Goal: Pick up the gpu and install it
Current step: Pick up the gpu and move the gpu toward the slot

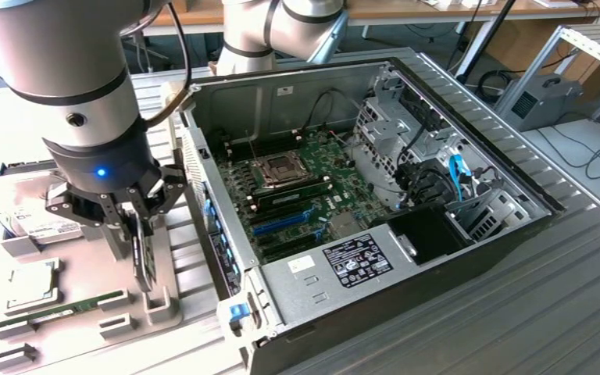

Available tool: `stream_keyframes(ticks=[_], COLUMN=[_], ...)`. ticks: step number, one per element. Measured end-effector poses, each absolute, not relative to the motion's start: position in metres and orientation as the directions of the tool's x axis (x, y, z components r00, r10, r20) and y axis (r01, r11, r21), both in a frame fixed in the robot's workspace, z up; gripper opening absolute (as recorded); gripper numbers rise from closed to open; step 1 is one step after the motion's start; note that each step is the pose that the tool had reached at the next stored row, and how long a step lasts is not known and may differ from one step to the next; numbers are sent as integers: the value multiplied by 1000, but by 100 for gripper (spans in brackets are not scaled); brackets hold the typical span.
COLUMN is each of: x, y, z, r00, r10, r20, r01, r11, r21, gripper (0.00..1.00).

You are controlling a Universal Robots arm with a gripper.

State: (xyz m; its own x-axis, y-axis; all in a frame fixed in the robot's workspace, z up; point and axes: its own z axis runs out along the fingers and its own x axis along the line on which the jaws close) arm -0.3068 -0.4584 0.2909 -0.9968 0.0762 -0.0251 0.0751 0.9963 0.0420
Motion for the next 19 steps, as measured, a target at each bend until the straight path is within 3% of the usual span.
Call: stream_keyframes(ticks=[19], x=[-307], y=[-458], z=[297], r00=[-997], r10=[76], r20=[-25], r01=[75], r11=[996], r21=[41], gripper=[26])
